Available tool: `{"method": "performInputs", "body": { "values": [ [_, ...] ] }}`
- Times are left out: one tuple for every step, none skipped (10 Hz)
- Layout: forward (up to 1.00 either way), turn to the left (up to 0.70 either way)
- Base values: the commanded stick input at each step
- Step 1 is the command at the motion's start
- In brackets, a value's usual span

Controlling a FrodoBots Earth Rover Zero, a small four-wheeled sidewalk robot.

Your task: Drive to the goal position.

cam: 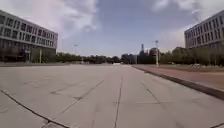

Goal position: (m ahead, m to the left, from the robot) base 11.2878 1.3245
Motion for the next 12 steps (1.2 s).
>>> {"method": "performInputs", "body": {
  "values": [
    [1.00, -0.27],
    [1.00, -0.27],
    [1.00, -0.27],
    [1.00, -0.27],
    [1.00, -0.27],
    [1.00, -0.27],
    [1.00, -0.27],
    [1.00, -0.27],
    [1.00, -0.27],
    [1.00, -0.27],
    [1.00, -0.27],
    [1.00, -0.27]
  ]
}}
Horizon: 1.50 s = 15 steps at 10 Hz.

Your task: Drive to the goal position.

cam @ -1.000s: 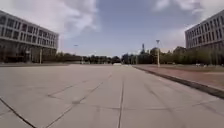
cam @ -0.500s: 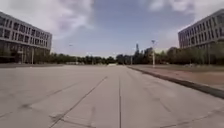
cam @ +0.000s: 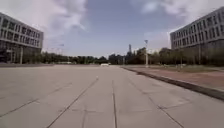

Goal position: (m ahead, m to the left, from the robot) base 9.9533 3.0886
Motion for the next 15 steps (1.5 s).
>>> {"method": "performInputs", "body": {
  "values": [
    [1.00, -0.27],
    [1.00, -0.27],
    [1.00, -0.27],
    [1.00, -0.27],
    [1.00, -0.27],
    [1.00, -0.27],
    [1.00, 0.00],
    [1.00, 0.00],
    [1.00, 0.00],
    [1.00, 0.00],
    [1.00, 0.00],
    [1.00, 0.00],
    [1.00, 0.00],
    [1.00, 0.00],
    [1.00, 0.00]
  ]
}}
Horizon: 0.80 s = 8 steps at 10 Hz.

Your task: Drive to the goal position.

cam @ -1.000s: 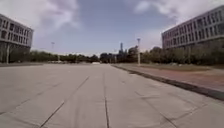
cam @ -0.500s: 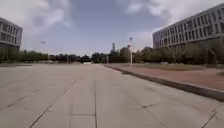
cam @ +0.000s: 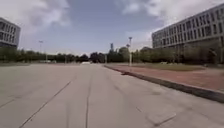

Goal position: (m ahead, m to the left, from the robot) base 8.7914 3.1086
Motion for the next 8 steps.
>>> {"method": "performInputs", "body": {
  "values": [
    [1.00, 0.00],
    [1.00, 0.00],
    [1.00, 0.00],
    [1.00, 0.00],
    [1.00, 0.00],
    [1.00, 0.00],
    [1.00, 0.00],
    [1.00, 0.06]
  ]
}}
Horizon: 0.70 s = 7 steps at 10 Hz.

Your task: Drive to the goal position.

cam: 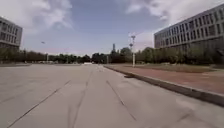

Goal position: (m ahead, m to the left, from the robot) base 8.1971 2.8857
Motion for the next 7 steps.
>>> {"method": "performInputs", "body": {
  "values": [
    [1.00, 0.22],
    [1.00, 0.27],
    [1.00, 0.27],
    [1.00, 0.09],
    [1.00, 0.00],
    [1.00, 0.00],
    [1.00, 0.00]
  ]
}}
